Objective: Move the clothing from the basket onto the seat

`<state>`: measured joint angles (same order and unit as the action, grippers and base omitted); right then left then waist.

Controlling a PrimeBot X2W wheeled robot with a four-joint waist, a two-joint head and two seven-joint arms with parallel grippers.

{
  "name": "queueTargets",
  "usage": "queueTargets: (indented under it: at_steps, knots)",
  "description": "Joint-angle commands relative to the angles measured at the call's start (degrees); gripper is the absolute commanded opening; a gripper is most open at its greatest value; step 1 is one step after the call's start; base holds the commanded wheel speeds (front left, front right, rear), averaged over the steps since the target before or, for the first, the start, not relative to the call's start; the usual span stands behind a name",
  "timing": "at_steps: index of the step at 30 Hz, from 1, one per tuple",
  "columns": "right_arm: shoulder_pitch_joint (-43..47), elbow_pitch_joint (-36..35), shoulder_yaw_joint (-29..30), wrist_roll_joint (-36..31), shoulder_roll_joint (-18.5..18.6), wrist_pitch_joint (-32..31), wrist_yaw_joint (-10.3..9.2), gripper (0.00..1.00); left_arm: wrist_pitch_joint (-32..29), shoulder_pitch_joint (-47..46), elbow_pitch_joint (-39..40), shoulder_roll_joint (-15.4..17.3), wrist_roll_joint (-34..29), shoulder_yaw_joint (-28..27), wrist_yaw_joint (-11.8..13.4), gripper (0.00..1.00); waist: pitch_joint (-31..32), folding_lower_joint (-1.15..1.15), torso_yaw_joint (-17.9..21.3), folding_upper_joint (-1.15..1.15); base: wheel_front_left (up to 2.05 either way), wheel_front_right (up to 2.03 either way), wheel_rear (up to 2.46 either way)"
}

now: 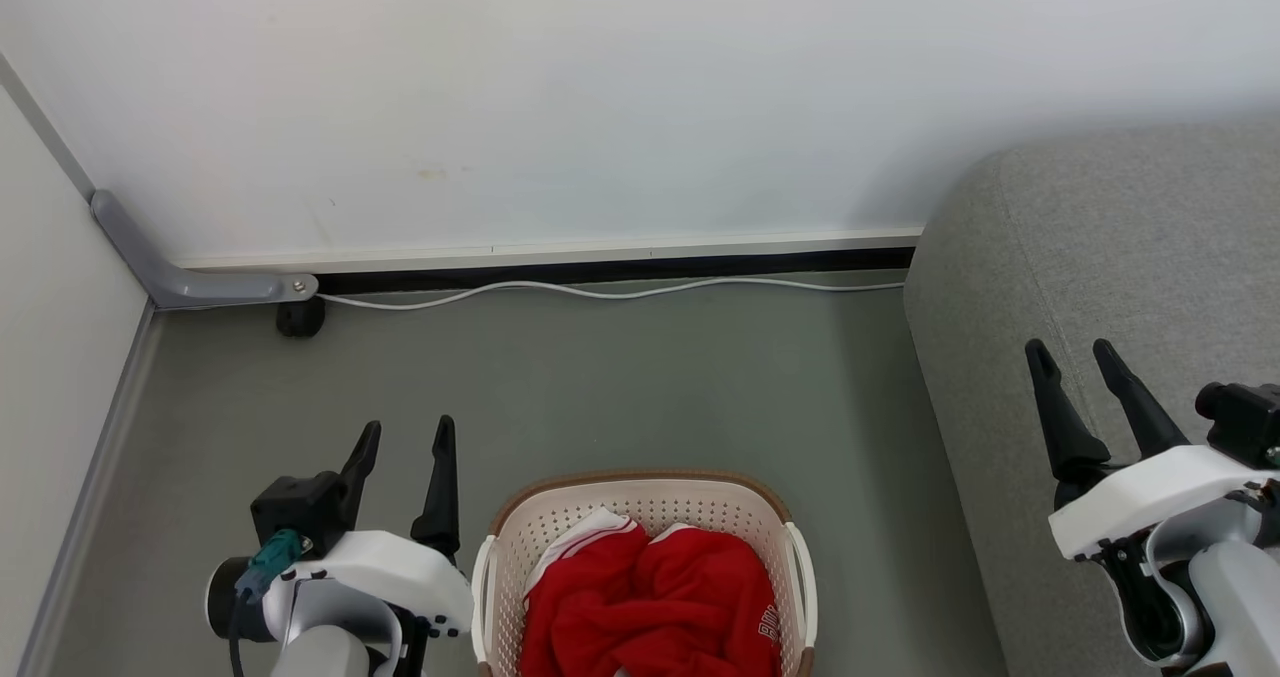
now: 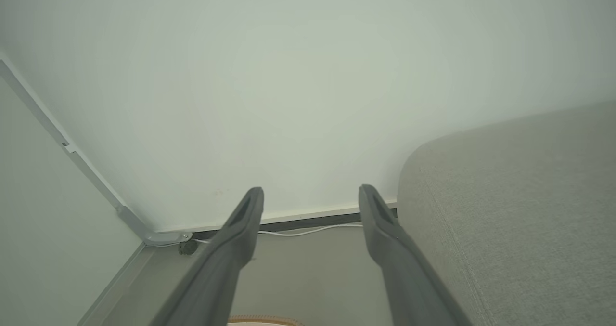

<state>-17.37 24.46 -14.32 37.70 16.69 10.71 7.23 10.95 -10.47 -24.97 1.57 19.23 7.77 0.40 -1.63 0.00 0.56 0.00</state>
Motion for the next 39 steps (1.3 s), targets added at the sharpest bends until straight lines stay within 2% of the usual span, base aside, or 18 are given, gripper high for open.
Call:
queueTargets:
  at_steps: [1, 19, 27, 39]
  knots:
    - [-2.4, -1.0, -1.3, -2.2, 1.6, 1.2, 0.24, 1.00, 1.0, -3.5, 1.1, 1.0, -2.5, -1.1, 0.7, 1.00, 0.0, 0.00, 0.0, 0.00, 0.00, 0.00, 0.00]
    - [-4.9, 0.6, -2.5, -11.7, 3.7, 4.3, 0.25, 1.00, 4.0, -5.2, 0.3, 1.3, -13.0, -0.3, 3.5, 1.00, -0.3, 0.00, -0.1, 0.00, 0.00, 0.00, 0.00]
    - [-4.7, 0.8, -0.8, -12.5, 3.3, 4.3, 0.25, 1.00, 4.1, -4.8, 0.4, 1.3, -12.1, -0.7, 4.7, 1.00, -0.4, 0.00, 0.1, 0.00, 0.00, 0.00, 0.00]
    - [-4.5, 0.3, 0.3, -12.5, 3.0, 4.3, 0.25, 1.00, 4.1, -4.6, 0.6, 1.3, -11.4, -0.3, 5.0, 1.00, -0.8, 0.00, 0.1, 0.00, 0.00, 0.00, 0.00]
